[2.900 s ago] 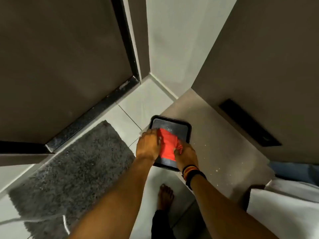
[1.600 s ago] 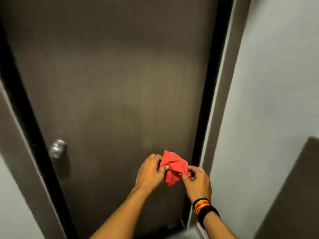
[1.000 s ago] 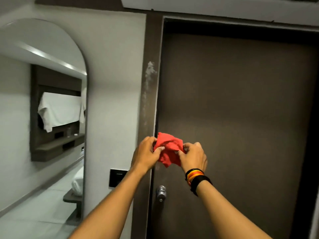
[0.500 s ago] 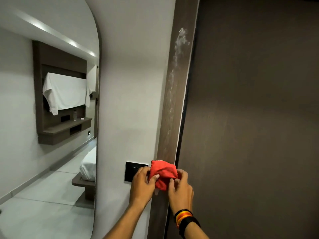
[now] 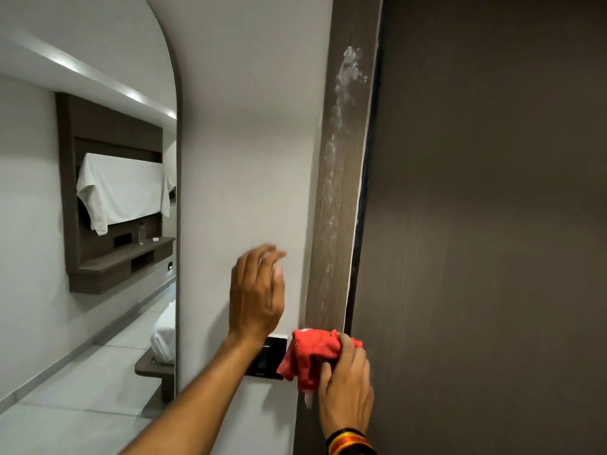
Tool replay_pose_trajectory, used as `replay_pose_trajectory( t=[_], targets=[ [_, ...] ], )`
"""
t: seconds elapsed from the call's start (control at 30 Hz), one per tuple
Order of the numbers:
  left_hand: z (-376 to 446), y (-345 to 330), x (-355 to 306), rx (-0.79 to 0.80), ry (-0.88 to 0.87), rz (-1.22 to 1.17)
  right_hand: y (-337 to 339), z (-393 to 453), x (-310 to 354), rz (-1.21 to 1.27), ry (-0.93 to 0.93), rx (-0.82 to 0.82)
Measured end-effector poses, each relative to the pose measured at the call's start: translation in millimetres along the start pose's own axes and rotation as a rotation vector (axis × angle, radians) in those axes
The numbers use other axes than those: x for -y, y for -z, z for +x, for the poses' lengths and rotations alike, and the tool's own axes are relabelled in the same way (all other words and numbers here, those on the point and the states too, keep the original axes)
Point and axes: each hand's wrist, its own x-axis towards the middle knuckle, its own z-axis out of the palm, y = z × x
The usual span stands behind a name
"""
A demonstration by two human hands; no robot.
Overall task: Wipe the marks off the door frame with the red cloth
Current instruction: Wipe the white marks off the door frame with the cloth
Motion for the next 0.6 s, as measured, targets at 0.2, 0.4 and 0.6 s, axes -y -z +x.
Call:
replay_pose_trajectory(
  t=[0.2,0.4,0.6],
  targets=[
    [96,-46,-3,-0.004,-0.100,0.203,-16,9,-27,0.088,0.046,-0.076],
    [88,-65,20,-0.030,-0.167,0.313,-26,6,-38,0.195,0.099,-0.182],
    [89,-64,16,-0.042,-0.160,0.313,-46,-30,-10,0.304,-0.050,-0.268]
  ],
)
